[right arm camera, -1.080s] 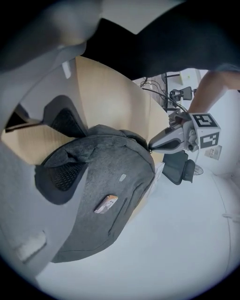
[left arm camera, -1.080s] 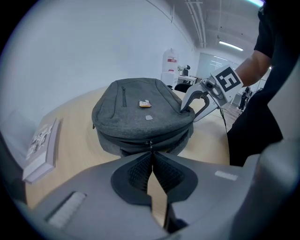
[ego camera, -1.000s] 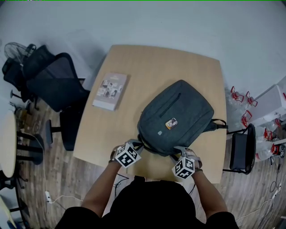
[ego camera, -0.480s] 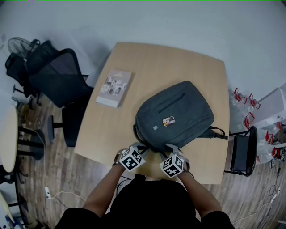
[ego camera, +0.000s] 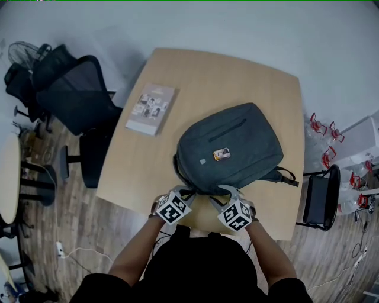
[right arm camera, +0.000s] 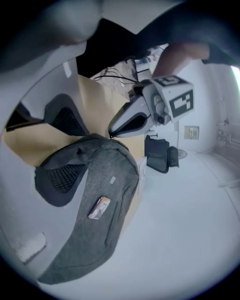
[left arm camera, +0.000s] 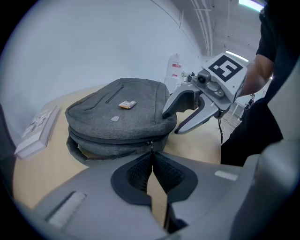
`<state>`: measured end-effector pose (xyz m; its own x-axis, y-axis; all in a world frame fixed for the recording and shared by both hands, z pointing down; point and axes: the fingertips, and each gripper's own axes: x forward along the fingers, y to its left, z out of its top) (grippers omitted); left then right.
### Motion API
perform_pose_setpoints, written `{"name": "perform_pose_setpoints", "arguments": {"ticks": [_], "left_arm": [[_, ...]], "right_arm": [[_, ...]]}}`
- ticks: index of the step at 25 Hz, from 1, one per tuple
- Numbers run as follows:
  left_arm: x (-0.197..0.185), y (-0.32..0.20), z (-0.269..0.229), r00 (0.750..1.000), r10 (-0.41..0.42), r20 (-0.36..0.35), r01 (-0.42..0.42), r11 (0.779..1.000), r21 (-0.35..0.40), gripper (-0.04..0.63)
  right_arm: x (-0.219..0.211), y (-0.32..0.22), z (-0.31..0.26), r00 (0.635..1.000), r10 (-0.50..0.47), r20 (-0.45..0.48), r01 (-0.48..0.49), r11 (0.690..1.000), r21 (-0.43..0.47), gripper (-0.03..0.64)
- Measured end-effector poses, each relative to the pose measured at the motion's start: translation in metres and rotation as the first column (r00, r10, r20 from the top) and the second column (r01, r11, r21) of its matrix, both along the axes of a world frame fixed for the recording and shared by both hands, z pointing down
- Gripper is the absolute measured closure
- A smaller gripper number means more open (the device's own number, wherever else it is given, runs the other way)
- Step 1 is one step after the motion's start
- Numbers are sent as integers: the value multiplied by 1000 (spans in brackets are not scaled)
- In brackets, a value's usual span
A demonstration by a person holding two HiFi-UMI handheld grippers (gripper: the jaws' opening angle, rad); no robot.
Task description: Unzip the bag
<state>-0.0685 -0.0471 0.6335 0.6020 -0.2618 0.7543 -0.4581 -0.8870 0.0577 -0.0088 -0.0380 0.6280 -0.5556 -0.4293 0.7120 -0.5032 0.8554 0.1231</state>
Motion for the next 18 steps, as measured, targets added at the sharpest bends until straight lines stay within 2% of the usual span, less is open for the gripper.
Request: {"name": "perform_pose_setpoints", "arguments": {"ticks": [2, 5, 8, 12, 13, 14, 15, 18], "left_arm": [[-1, 0, 0, 1000, -9, -9, 9, 1000, -5, 568], [0, -1, -1, 1000, -8, -7, 8, 1000, -2, 568], [0, -1, -1, 1000, -7, -1, 7, 1000, 1, 568], [0, -1, 0, 1000, -9, 1, 9, 1000, -3, 568], [0, -1, 0, 1000, -9, 1, 9, 1000, -6, 568], [-1, -1, 0, 1000, -9, 2, 9, 1000, -8, 568], [0, 0, -1, 1000, -6, 4, 6, 1000, -9, 568], [1, 1, -2, 1000, 1, 14, -1, 1000, 5, 568]], "right_arm": [[21, 5, -5, 986, -122, -113, 133, 987, 89, 406], [65, 0, 1, 908, -239, -343, 303, 941, 148, 331], [105, -17, 8, 835, -257, -486, 359, 924, 130, 308], [135, -36, 19, 761, -275, -587, 394, 916, 82, 309], [137, -40, 21, 746, -284, -602, 405, 912, 71, 337], [138, -43, 23, 737, -292, -610, 412, 909, 64, 390], [139, -44, 24, 735, -295, -611, 411, 910, 56, 398], [139, -45, 26, 777, -256, -575, 348, 936, 53, 438]]}}
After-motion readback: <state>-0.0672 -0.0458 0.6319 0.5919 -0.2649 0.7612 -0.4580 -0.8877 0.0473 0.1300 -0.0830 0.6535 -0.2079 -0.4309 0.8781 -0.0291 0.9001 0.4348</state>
